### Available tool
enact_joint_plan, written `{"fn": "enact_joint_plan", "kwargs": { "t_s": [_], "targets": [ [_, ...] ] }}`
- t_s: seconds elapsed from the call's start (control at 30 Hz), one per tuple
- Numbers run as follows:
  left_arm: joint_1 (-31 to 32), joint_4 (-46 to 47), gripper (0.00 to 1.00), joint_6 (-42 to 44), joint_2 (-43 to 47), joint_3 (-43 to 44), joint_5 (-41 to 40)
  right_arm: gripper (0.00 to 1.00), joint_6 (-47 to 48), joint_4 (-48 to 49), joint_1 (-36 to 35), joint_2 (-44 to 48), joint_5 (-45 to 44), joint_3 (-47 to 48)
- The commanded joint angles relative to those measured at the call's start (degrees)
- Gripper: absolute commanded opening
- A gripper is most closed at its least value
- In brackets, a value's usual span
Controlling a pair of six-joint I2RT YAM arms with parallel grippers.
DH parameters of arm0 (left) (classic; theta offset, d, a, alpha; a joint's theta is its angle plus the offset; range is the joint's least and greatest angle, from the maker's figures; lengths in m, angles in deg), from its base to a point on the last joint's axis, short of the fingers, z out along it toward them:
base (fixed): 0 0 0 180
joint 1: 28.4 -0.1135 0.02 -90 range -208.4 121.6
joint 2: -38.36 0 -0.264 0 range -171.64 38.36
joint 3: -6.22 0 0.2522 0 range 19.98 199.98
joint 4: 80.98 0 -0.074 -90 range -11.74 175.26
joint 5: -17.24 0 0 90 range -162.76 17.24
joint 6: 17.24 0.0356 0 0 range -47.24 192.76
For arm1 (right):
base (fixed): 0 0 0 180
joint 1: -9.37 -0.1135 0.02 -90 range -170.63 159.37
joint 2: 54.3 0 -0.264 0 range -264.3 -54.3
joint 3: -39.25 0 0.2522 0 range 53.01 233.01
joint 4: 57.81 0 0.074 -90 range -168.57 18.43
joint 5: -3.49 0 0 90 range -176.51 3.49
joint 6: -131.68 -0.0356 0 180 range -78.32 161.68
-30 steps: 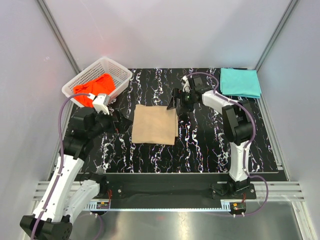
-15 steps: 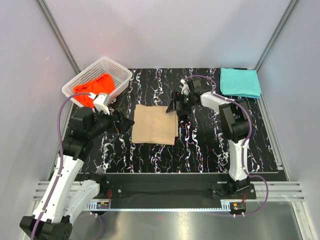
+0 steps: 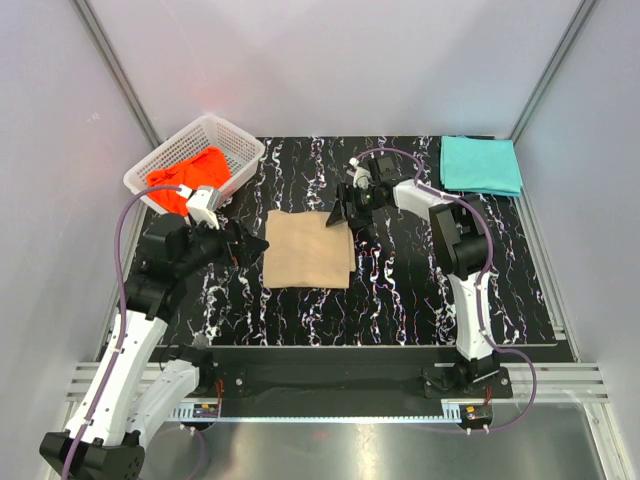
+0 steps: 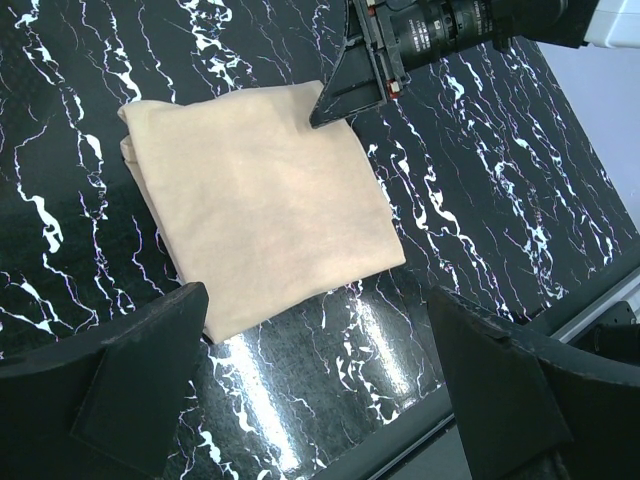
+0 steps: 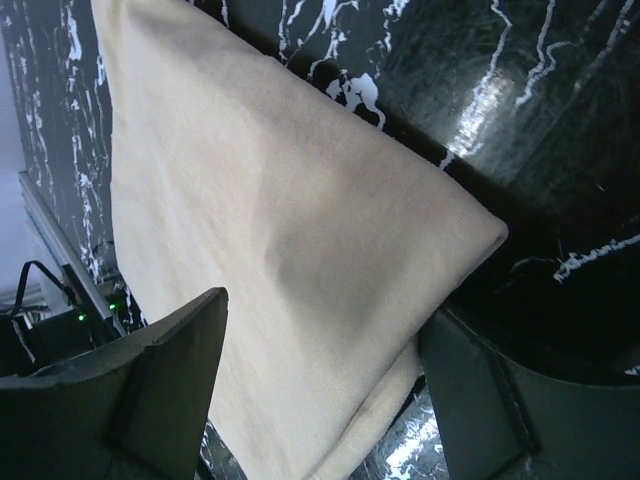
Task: Fold and stack the t-shirts
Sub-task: Fold the tshirt
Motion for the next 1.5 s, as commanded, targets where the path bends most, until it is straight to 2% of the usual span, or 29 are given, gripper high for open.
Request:
{"fn": "enact_joint_plan", "kwargs": {
  "t_s": [0.0,0.23,0.37,0.5,0.57,0.6,0.73,0.83,0.97,1.07,1.23,1.33,1.47],
  "targets": [
    [-0.2,3.4,0.99,0.3,0.8,-0.1,0.0,0.82,3.4,-4.8,-1.0,-5.0,0.5,0.2],
    [-0.2,3.3,0.98,0.2,0.8,-0.2,-0.5,0.8,3.4,-3.2,-1.7,-5.8,-0.4,-1.2],
    [-0.2,3.2,0.98,0.3,0.5,-0.3,-0.7,0.9,2.9,2.3,-0.9,0.0,-3.5,-5.8],
    [-0.2,3.8,0.98,-1.3,0.2,-0.9,-0.7,0.99,3.0,4.2,0.5,1.6,-7.4,-4.3],
    [-0.2,5.3,0.98,-5.6,-0.7,-1.9,0.6,1.0,2.8,2.8,1.3,-0.3,-6.8,-1.6],
    [-0.2,6.8,0.97,-7.2,-1.0,-2.7,4.5,1.0,3.0,2.0,1.8,-1.1,-6.4,0.3],
    [-0.1,17.4,0.93,-18.5,-3.8,-9.8,8.7,1.0,5.2,0.3,2.2,-3.5,-4.2,2.8],
    [0.0,19.3,0.89,-20.1,-7.9,-12.5,8.9,1.0,7.4,-3.9,2.2,-7.7,-1.7,7.4],
    [0.2,19.3,0.8,-20.7,-14.1,-14.5,6.6,1.0,10.1,-6.8,2.2,-9.8,-0.2,10.1],
    [0.7,18.7,0.66,-20.1,-20.2,-15.4,2.9,1.0,12.1,-10.0,2.0,-11.4,0.8,11.8],
    [0.9,20.3,0.35,-19.7,-29.3,-16.5,0.0,1.0,13.8,-12.6,1.5,-12.6,6.0,11.8],
    [0.9,19.2,0.23,-19.6,-32.0,-16.9,-3.7,1.0,16.3,-15.6,1.2,-13.3,7.4,12.5],
    [0.9,19.5,0.18,-20.0,-34.8,-17.6,-6.4,1.0,19.1,-20.2,0.9,-14.8,10.6,15.7]
  ]
}}
